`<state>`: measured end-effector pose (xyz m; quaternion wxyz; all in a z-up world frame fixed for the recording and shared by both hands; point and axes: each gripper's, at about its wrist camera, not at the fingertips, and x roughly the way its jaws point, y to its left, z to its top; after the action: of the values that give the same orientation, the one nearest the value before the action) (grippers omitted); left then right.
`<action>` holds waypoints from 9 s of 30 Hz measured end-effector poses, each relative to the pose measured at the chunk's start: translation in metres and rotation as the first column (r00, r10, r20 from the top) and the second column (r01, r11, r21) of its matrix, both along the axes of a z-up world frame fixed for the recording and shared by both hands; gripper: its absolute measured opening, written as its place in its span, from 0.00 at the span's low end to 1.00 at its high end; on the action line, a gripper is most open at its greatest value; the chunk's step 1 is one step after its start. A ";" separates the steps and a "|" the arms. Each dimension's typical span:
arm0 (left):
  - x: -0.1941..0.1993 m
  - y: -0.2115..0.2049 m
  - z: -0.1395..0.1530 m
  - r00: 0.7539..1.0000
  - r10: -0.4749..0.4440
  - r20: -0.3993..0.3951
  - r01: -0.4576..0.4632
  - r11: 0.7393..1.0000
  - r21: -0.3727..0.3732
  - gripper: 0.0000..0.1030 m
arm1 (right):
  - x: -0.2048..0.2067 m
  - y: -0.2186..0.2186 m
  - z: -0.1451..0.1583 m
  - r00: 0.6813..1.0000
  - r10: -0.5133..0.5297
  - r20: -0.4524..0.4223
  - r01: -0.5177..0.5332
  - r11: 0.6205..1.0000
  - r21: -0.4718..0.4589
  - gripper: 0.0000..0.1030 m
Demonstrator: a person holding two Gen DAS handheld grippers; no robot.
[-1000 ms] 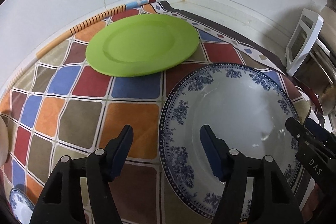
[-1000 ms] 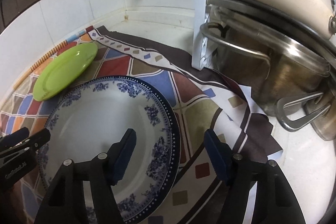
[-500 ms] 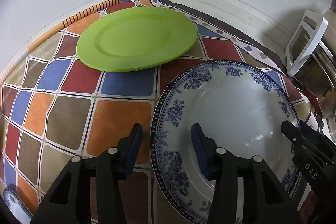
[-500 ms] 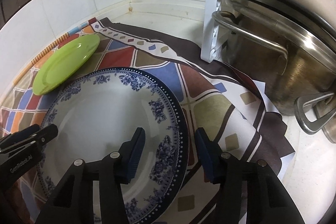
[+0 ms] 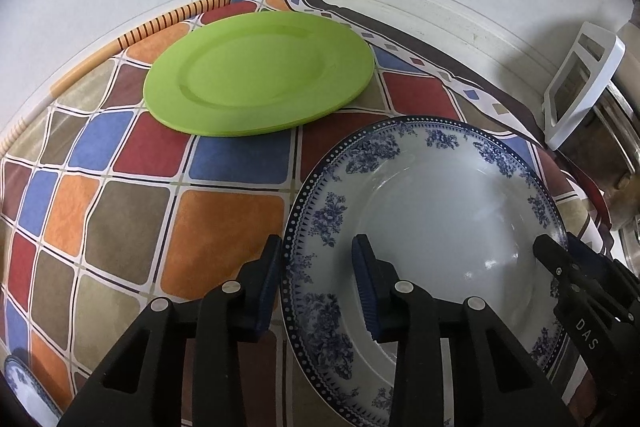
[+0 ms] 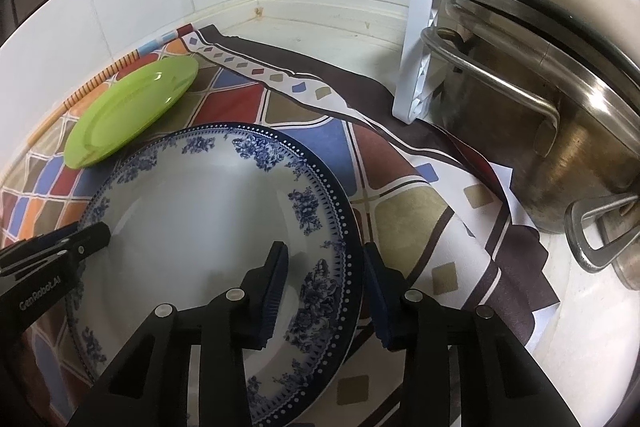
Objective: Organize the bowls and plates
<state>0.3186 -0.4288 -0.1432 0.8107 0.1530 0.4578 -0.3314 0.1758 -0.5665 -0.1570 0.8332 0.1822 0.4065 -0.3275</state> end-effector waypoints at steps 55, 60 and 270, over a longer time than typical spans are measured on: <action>-0.048 0.264 0.078 0.881 0.459 0.119 -0.440 0.884 -0.156 0.34 | 0.024 0.197 0.085 0.890 0.442 0.115 -0.423 0.892 -0.158 0.37; -0.050 0.293 0.081 0.849 0.514 0.121 -0.495 0.855 -0.156 0.34 | 0.032 0.224 0.089 0.858 0.498 0.125 -0.478 0.864 -0.161 0.37; 0.172 0.045 0.044 0.976 0.215 -0.020 -0.215 0.975 -0.046 0.38 | 0.230 -0.005 0.041 0.956 0.293 0.027 -0.294 0.955 0.035 0.41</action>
<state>0.4906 -0.3841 -0.0993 0.8417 0.0804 0.4697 -0.2538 0.4059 -0.5719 -0.1159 0.8733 0.1392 0.4263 -0.1904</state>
